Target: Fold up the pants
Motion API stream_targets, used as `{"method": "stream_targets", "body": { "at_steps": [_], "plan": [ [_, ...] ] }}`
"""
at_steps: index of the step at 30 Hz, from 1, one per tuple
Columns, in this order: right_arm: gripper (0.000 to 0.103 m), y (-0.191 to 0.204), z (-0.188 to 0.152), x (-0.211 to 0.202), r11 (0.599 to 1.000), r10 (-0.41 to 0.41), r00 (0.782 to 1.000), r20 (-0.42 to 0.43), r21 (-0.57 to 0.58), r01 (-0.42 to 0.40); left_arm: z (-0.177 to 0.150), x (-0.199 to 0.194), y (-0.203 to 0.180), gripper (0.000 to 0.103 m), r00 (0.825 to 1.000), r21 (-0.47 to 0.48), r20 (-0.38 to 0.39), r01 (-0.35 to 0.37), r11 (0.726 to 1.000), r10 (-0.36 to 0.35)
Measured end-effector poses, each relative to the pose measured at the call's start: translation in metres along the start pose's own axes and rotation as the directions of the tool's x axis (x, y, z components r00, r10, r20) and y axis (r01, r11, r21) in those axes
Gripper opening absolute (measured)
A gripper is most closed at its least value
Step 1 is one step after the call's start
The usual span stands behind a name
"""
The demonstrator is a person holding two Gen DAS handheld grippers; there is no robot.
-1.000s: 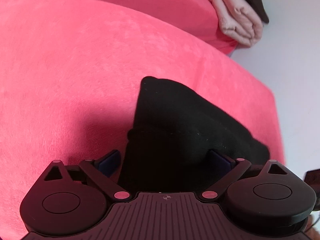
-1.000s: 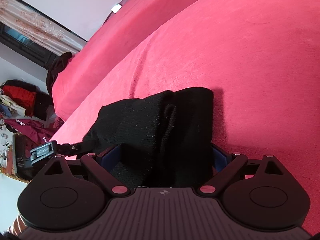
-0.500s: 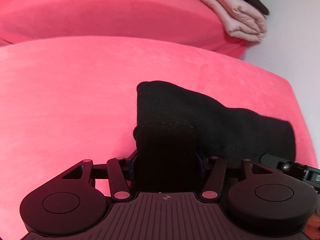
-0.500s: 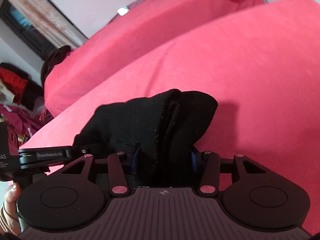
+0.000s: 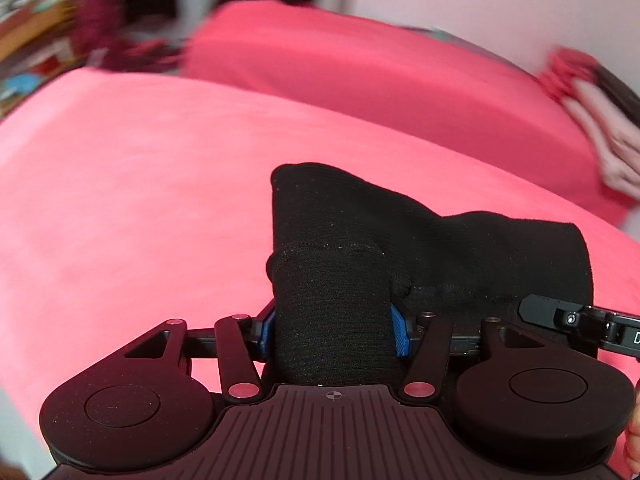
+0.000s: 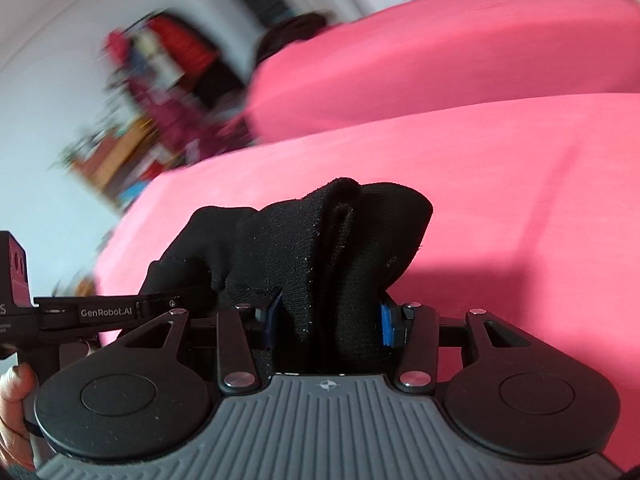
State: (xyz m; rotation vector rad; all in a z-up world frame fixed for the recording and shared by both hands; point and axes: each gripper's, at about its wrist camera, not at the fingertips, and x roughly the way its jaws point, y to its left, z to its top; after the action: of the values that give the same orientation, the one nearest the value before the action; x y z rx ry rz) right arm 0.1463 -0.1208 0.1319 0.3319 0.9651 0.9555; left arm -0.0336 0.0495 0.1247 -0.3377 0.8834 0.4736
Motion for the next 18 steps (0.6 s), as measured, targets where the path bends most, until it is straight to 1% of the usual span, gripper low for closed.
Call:
{"method": "stream_targets", "body": {
  "at_steps": [2, 5, 7, 9, 11, 12, 13, 15, 17, 18],
  "plan": [
    [0.051, 0.025, 0.003, 0.016, 0.996, 0.056, 0.997, -0.043, -0.066, -0.059, -0.009, -0.013, 0.021, 0.103, 0.997, -0.054, 0.011, -0.076, 0.996, 0.076],
    [0.051, 0.062, 0.005, 0.038, 0.979, 0.130, 0.986, -0.104, -0.147, -0.145, -0.021, -0.030, 0.046, 0.103, 0.984, -0.111, 0.023, -0.174, 0.978, 0.177],
    [0.051, 0.086, 0.005, 0.052, 0.963, 0.169, 0.975, -0.141, -0.186, -0.194, -0.026, -0.035, 0.057, 0.103, 0.973, -0.150, 0.017, -0.227, 0.962, 0.232],
    [0.051, 0.104, 0.005, 0.061, 0.949, 0.194, 0.965, -0.174, -0.217, -0.230, -0.028, -0.037, 0.064, 0.103, 0.962, -0.181, 0.006, -0.267, 0.947, 0.272],
    [0.051, 0.118, 0.003, 0.071, 0.937, 0.208, 0.957, -0.200, -0.240, -0.253, -0.033, -0.039, 0.077, 0.103, 0.955, -0.204, -0.002, -0.291, 0.935, 0.296],
    [0.051, 0.123, 0.001, 0.074, 0.932, 0.211, 0.954, -0.211, -0.250, -0.261, -0.034, -0.037, 0.079, 0.103, 0.953, -0.216, -0.006, -0.297, 0.930, 0.303],
    [0.051, 0.127, 0.003, 0.078, 0.930, 0.212, 0.952, -0.220, -0.255, -0.266, -0.030, -0.032, 0.074, 0.103, 0.952, -0.224, -0.011, -0.302, 0.927, 0.307],
    [0.051, 0.127, -0.002, 0.077, 0.924, 0.210, 0.949, -0.235, -0.268, -0.271, -0.031, -0.028, 0.081, 0.103, 0.952, -0.242, -0.019, -0.301, 0.922, 0.306],
    [0.051, 0.130, 0.001, 0.084, 0.924, 0.203, 0.947, -0.248, -0.272, -0.269, -0.034, -0.027, 0.090, 0.103, 0.954, -0.253, -0.025, -0.296, 0.921, 0.299],
    [0.051, 0.125, 0.003, 0.085, 0.925, 0.198, 0.946, -0.255, -0.272, -0.267, -0.033, -0.023, 0.092, 0.103, 0.955, -0.257, -0.030, -0.292, 0.921, 0.294]
  ]
}}
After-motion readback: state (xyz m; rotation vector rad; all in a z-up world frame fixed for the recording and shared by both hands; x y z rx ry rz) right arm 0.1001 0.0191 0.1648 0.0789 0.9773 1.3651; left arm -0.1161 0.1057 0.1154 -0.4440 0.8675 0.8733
